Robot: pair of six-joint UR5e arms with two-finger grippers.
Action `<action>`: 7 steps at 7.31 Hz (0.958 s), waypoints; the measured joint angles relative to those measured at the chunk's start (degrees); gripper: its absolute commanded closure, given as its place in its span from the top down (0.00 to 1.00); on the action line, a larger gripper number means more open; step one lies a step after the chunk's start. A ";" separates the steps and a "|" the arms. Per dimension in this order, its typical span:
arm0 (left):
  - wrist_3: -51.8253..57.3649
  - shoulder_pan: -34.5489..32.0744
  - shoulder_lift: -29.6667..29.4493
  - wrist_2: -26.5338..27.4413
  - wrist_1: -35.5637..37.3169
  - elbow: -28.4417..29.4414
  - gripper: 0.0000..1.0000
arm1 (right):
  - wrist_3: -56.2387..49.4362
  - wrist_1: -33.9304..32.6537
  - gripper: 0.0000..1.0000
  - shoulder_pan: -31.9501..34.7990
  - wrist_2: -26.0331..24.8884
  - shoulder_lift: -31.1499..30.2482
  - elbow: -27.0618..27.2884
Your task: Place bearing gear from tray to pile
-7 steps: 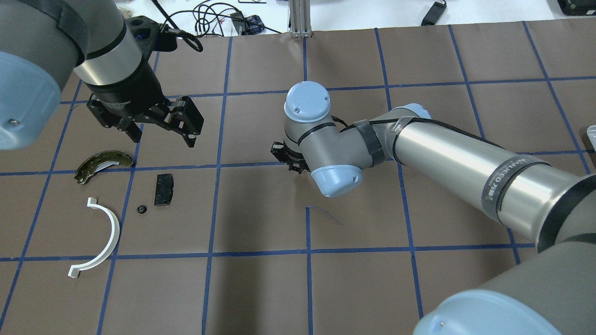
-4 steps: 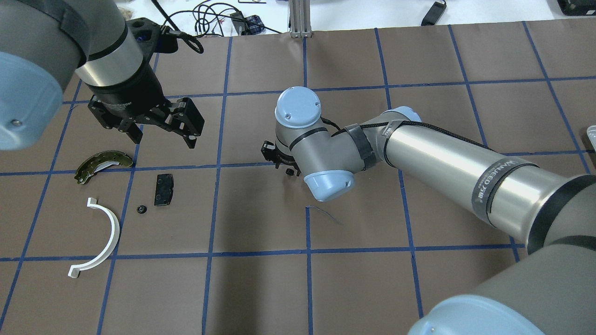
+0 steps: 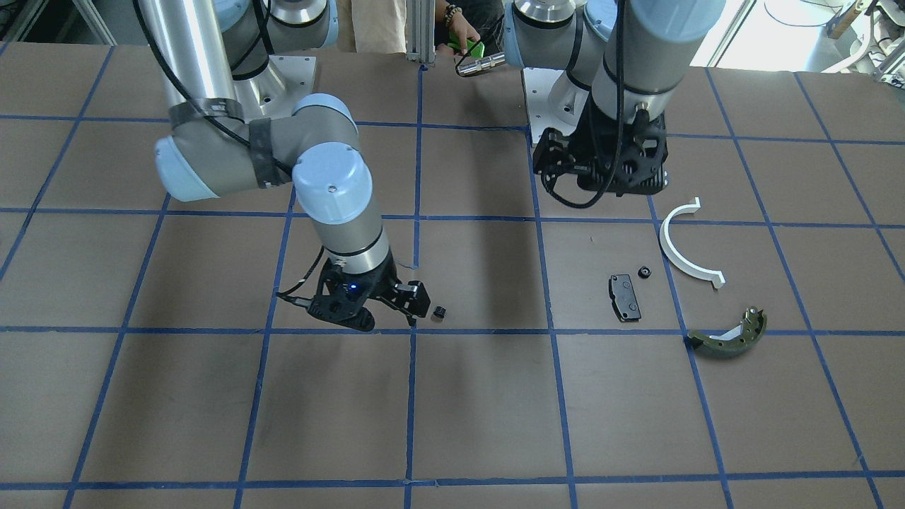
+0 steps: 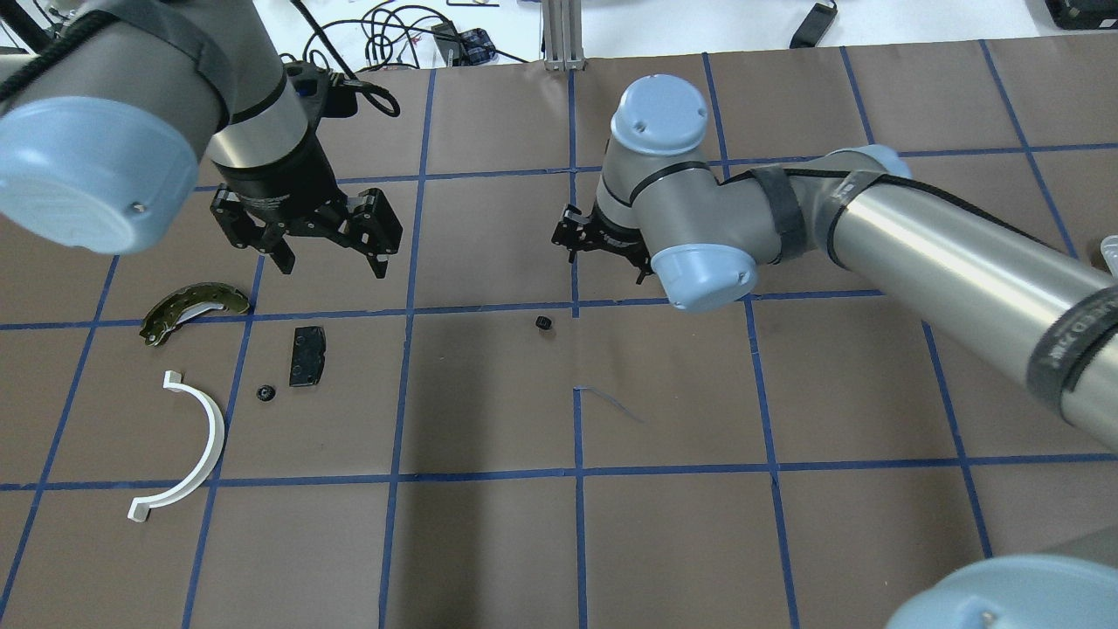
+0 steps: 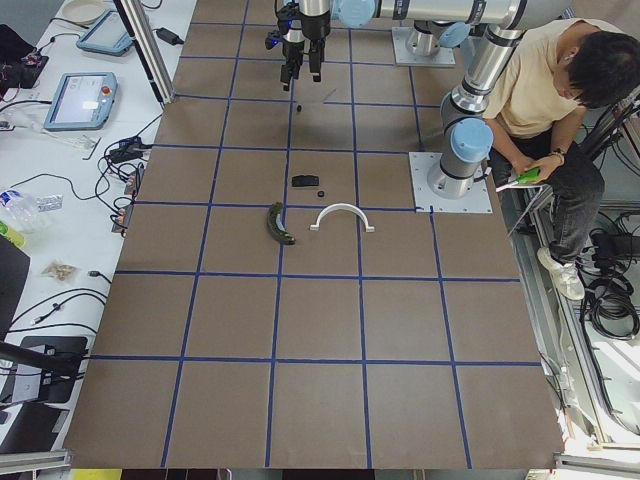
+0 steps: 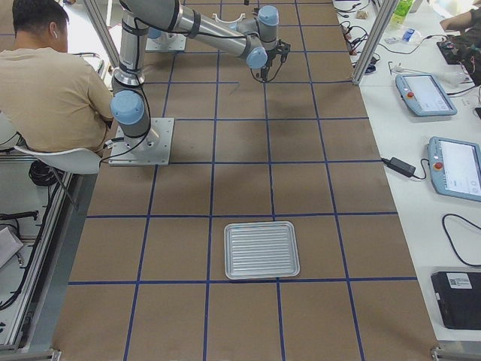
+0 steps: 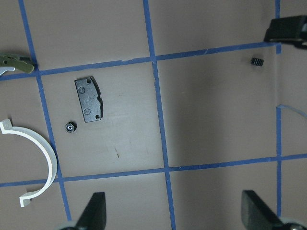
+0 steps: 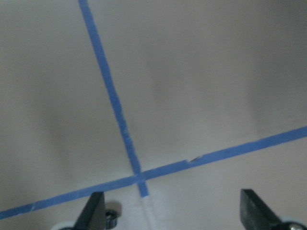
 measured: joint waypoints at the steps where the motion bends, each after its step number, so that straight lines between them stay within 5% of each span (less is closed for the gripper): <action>1: -0.98 -1.44 -3.47 -0.23 5.15 -1.77 1.00 | -6.01 4.38 1.00 -4.67 0.09 -2.90 -0.02; 4: -7.25 -10.05 -14.64 -0.32 18.58 -3.35 1.00 | -18.61 19.38 1.00 -14.62 -0.87 -13.35 -0.04; 7: -13.68 -16.39 -23.38 -0.25 29.42 -3.44 1.00 | -19.70 28.98 1.00 -16.05 -4.57 -22.72 -0.19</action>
